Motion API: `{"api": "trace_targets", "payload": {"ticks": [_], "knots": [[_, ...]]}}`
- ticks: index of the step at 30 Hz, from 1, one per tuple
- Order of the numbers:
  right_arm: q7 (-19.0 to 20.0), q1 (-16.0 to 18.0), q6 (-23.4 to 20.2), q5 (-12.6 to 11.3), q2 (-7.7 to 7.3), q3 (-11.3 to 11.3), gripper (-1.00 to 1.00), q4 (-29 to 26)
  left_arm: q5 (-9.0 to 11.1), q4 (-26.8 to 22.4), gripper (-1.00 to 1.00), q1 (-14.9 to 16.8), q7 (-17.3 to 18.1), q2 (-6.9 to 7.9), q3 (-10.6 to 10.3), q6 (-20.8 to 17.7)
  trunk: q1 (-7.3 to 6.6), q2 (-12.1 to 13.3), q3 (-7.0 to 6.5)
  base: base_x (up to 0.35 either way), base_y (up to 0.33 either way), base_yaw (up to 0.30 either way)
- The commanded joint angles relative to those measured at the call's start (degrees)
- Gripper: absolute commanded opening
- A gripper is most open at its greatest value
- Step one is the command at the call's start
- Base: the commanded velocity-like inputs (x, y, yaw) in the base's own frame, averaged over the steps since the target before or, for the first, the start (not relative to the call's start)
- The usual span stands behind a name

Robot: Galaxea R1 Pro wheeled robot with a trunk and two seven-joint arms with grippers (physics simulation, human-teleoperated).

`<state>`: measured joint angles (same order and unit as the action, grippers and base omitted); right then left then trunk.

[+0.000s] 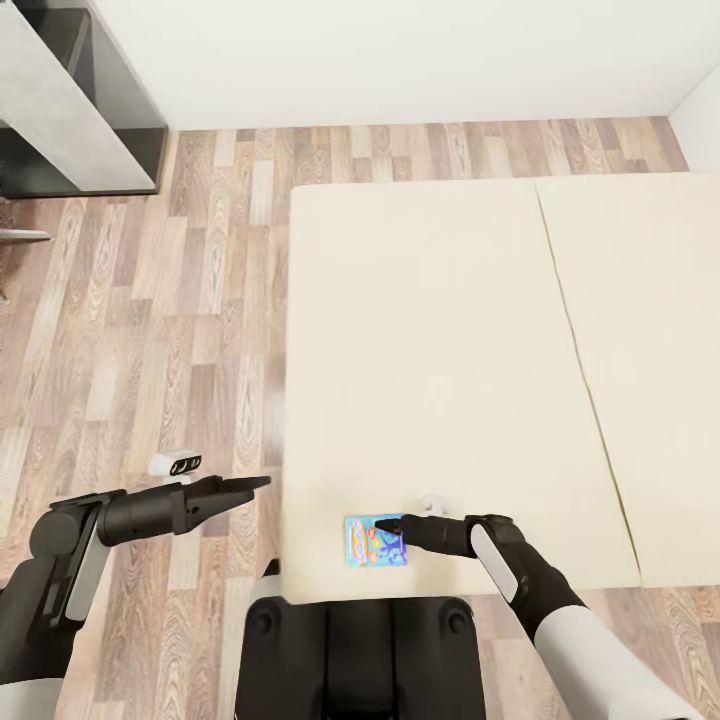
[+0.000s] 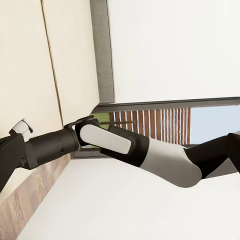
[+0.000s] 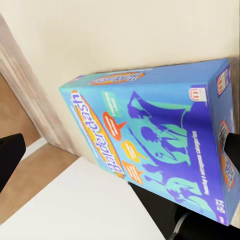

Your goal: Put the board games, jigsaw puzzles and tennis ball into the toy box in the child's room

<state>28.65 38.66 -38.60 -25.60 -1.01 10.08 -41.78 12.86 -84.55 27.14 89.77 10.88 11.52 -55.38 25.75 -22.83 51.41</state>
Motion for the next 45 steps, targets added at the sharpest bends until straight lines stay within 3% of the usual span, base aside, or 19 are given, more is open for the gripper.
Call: {"api": "trace_targets", "payload": {"ticks": [1, 45], "knots": [[0.0, 0.0, -0.2, -0.2, -0.05, 0.1, 1.0, -0.1, 0.0, 0.0, 1.0, 0.0, 0.2, 0.01, 0.0, -0.6, 0.03, -0.1, 0.06, 0.0, 0.131, 0.0], [0.1, 0.0, -0.4, -0.2, 0.21, 0.2, 1.0, -0.6, 0.0, 0.0, 1.0, 0.0, 0.2, 0.1, 0.1, -0.6, 0.03, -0.1, 0.06, 0.0, 0.018, 0.0]]}}
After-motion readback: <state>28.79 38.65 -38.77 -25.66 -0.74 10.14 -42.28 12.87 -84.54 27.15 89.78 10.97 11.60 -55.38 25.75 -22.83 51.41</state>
